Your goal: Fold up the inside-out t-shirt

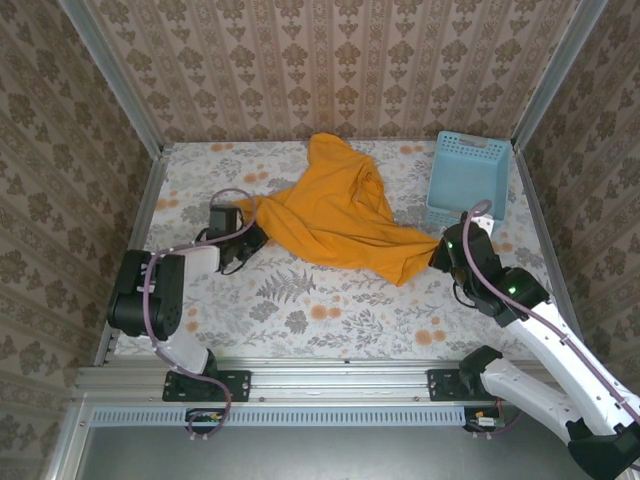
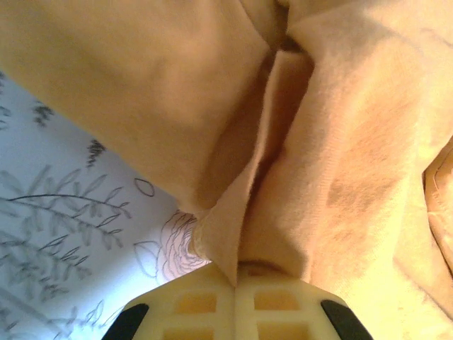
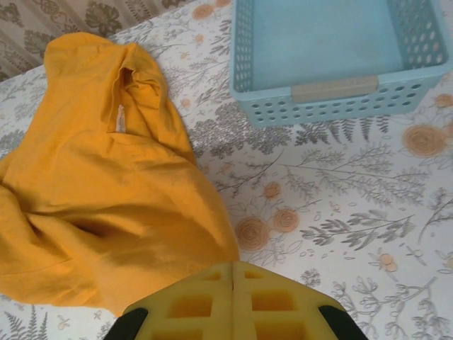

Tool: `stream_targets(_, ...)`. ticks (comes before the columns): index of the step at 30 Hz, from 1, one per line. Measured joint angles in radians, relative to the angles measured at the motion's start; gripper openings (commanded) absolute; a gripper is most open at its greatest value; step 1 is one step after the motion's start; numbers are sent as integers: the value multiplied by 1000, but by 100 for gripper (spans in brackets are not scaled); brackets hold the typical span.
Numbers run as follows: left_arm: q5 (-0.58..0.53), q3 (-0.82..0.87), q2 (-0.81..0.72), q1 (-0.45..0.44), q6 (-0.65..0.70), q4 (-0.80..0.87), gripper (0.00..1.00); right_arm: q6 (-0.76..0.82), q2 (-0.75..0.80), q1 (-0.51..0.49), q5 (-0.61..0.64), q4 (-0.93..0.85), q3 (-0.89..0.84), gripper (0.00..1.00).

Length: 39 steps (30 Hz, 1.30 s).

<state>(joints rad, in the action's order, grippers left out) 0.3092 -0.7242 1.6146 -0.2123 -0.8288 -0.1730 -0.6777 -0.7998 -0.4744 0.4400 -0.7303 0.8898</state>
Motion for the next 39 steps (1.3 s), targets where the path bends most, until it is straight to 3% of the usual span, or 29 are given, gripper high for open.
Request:
stream_targets(6,-104,-100,-306,14,94,251,0,61,26,64,66,-63,136,0)
stream_targets(12,-124,-162,-511,90,152,337,0,111,102,89,129,-65,217,0)
stream_targets(15,-106,-201,-451,113,169,372,0,119,89,90,121,-61,216,0)
stream_targets(20,-58,-364,-171,107,187,430,4,125,-33,94,77,-25,210,0)
stream_targets(23,-42,-505,16,100,202,460,18,126,-133,126,66,2,210,0)
stream_targets(28,-27,-719,261,96,235,526,53,125,-213,222,10,42,210,0)
stream_targets(31,-26,-725,290,96,242,559,61,124,-226,250,-30,68,209,0)
stream_targets(35,-42,-644,228,81,248,578,64,124,-229,254,-72,103,183,0)
stream_targets(39,-91,-653,195,-2,293,640,65,122,-220,255,-103,113,142,0)
